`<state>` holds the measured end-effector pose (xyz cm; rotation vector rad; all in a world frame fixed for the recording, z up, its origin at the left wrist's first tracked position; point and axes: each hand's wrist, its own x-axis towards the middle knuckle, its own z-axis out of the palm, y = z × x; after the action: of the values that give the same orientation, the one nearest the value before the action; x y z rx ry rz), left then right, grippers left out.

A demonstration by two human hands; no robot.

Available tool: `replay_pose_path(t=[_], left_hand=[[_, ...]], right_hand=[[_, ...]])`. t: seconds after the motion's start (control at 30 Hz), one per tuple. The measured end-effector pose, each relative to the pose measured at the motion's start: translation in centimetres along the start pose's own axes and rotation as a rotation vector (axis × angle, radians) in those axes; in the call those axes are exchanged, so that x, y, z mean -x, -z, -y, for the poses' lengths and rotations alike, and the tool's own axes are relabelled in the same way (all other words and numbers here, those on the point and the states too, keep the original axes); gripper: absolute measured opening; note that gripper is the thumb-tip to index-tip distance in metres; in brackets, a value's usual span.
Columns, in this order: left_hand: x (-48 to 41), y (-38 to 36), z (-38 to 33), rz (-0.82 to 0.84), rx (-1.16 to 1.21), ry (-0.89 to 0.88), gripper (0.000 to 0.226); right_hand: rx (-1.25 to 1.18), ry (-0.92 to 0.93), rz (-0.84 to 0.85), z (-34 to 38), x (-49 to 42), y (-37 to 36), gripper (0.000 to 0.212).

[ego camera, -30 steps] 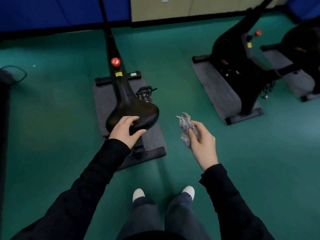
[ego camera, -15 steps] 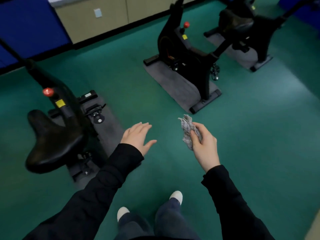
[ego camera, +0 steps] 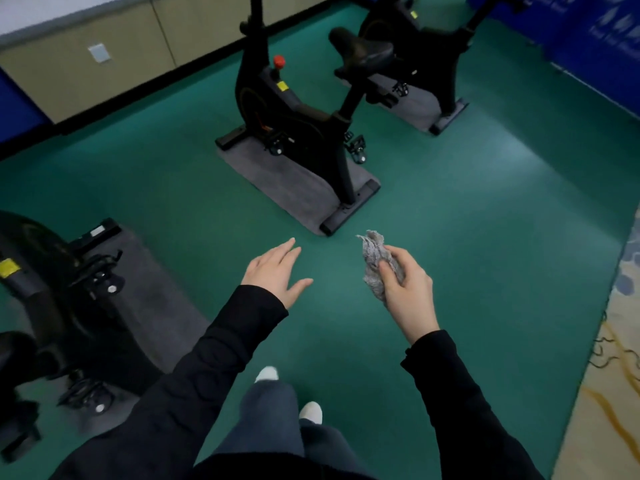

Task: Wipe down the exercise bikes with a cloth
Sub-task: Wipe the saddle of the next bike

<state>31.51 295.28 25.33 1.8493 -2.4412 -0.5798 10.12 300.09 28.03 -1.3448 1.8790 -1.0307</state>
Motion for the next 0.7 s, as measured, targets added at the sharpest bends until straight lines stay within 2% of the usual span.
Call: replay_pose_path(t=[0.23, 0.53, 0.7], left_hand=[[-7.9, 0.4, -3.4, 0.014, 0.041, -0.041, 0.067], [-24.3, 3.0, -7.9, -0.052, 0.116, -0.039, 0.067], [-32.1, 5.1, -10.1, -0.047, 0.062, -0.083, 0.067]], right_hand=[[0.040, 0.026, -0.043, -1.2, -7.4, 3.5, 0.022], [0.067, 0.029, -0.043, -0.9, -22.8, 6.4, 0.020], [0.071, 0.033, -0.057, -1.1, -29.3, 7.5, 0.020]])
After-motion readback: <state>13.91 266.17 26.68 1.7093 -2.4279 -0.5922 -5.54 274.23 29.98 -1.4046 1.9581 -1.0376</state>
